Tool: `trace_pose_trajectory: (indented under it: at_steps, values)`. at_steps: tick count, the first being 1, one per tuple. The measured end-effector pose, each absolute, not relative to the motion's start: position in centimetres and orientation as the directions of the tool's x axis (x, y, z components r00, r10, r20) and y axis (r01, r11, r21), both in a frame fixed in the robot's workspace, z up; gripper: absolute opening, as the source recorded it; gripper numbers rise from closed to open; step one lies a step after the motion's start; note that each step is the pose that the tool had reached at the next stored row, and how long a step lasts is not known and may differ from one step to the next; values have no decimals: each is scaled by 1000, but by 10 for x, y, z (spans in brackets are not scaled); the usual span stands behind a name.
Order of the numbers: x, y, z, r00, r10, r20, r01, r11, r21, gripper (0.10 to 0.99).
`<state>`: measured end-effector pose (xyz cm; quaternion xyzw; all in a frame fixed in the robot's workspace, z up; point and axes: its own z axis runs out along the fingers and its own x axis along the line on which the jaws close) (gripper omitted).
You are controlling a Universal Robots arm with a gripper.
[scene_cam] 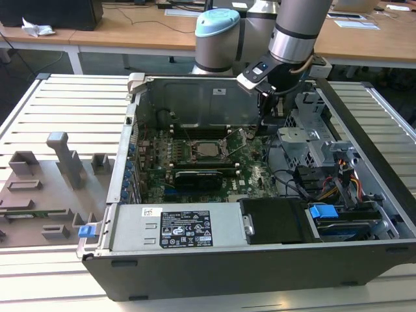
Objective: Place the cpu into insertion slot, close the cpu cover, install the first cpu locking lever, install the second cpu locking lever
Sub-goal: 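Close the cpu cover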
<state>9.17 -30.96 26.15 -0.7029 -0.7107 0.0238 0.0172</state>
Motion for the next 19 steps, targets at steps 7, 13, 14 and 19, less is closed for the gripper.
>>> trace_pose_trajectory:
  at_steps: [7, 13, 14, 19]
  values:
    - [90, -310, 253, -11, 1000, -9, 998, 11, -58, 106]
    - [78, -310, 252, -11, 1000, -9, 998, 11, -58, 106]
    - [76, -310, 252, -11, 1000, -9, 998, 11, -58, 106]
    - [70, -310, 252, -11, 1000, -9, 998, 11, -58, 106]
